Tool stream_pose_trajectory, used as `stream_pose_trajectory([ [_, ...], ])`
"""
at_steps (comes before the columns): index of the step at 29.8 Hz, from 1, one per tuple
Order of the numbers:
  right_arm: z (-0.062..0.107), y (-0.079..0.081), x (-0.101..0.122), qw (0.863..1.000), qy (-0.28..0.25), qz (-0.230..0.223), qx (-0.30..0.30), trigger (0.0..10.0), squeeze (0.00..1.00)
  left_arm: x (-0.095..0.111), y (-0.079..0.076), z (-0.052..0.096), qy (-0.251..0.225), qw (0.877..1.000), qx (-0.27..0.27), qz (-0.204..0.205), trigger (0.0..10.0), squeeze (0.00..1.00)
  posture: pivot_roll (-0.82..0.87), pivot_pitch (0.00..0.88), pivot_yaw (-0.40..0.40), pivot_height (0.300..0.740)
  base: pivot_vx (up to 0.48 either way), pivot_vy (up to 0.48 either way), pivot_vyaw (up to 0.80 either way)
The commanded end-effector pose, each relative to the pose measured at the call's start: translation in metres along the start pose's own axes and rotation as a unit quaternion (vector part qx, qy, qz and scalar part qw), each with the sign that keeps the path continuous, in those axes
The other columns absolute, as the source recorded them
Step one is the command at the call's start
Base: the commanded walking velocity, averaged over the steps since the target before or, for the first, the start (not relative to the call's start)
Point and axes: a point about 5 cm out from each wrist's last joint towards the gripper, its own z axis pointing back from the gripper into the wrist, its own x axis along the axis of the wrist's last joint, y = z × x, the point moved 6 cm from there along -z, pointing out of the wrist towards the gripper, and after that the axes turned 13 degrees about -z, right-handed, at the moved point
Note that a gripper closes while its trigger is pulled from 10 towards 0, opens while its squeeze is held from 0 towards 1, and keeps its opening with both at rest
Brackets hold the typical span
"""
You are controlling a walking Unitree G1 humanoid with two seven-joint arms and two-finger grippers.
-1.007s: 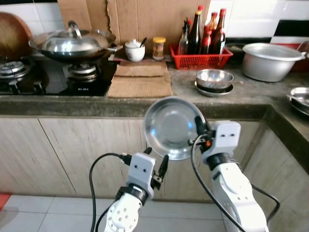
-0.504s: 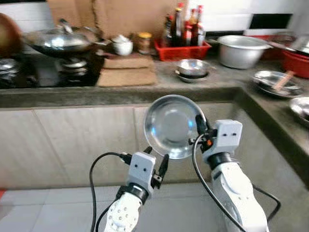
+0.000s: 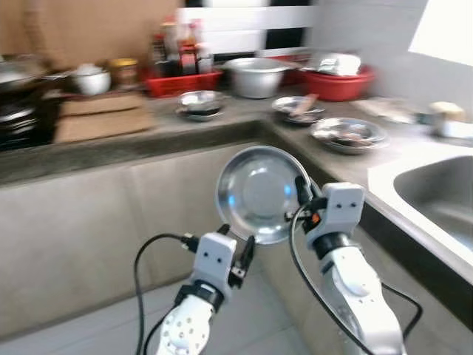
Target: Kitchen organization
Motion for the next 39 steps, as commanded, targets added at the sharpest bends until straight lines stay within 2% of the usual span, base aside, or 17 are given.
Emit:
stream_pose_trajectory([
  [1,-0.0018,0.0037,0.0123,1.000,-0.020,0.005,0.008,10.0,0.00,0.0030,-0.0022,0.0002,0.000,1.000,-0.001,0.008,10.0,0.00,-0.01,0.000,-0.057,0.740,0.000,0.000,0.00],
  [10,-0.0017,0.0034,0.0114,1.000,-0.019,0.010,0.007,10.0,0.00,0.0018,-0.0010,-0.0005,0.001,1.000,0.000,0.012,10.0,0.00,-0.01,0.000,-0.059,0.740,0.000,0.000,0.00],
  [26,-0.0006,0.0017,0.0076,1.000,-0.013,0.009,0.001,10.0,0.00,0.0012,-0.0004,0.0007,0.002,1.000,-0.002,0.009,10.0,0.00,0.00,0.000,-0.057,0.740,-0.090,0.336,0.00],
  [39,-0.0003,-0.0004,0.0051,1.000,-0.007,0.010,-0.006,10.0,0.00,0.0005,-0.0003,-0.0002,0.003,1.000,-0.003,0.011,10.0,0.00,0.00,0.000,-0.056,0.740,-0.243,0.339,-0.75],
])
